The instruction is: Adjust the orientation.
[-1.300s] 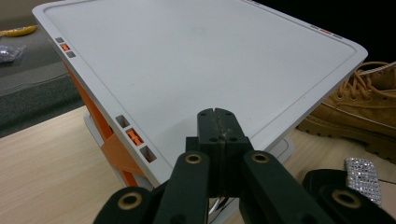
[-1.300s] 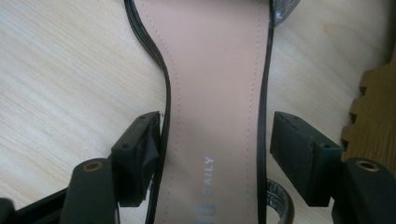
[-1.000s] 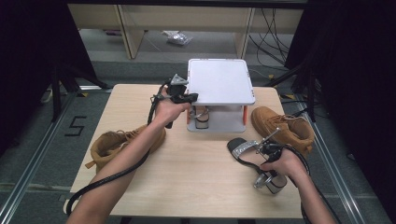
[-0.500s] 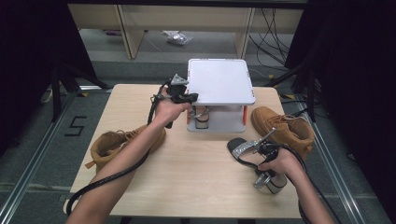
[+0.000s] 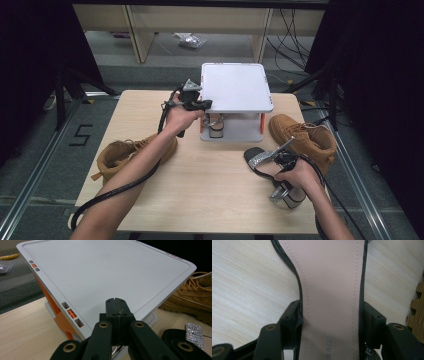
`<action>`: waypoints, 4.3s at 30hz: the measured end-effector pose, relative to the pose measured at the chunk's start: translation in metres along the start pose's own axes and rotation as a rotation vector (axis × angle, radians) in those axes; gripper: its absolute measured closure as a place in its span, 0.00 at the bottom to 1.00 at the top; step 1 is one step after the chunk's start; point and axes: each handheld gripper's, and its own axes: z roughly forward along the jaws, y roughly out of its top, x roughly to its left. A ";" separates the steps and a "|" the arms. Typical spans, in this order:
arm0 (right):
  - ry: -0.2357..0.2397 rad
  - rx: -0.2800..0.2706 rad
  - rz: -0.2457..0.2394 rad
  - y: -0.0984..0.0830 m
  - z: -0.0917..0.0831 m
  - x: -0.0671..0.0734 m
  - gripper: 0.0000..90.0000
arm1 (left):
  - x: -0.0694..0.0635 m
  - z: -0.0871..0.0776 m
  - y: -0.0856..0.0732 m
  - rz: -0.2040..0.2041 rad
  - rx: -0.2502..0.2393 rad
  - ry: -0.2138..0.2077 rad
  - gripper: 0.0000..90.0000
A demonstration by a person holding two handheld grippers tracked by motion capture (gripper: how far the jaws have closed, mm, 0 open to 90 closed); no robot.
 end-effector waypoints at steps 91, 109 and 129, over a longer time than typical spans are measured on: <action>-0.090 -0.243 0.334 0.106 0.005 0.047 0.39 | 0.001 0.000 -0.001 -0.009 -0.007 -0.001 1.00; -0.019 -0.441 0.255 0.034 -0.056 0.029 0.84 | 0.000 0.000 -0.001 -0.010 -0.008 -0.002 1.00; 0.066 -0.298 0.181 -0.017 -0.008 0.052 1.00 | 0.000 0.000 -0.001 -0.008 -0.006 0.005 1.00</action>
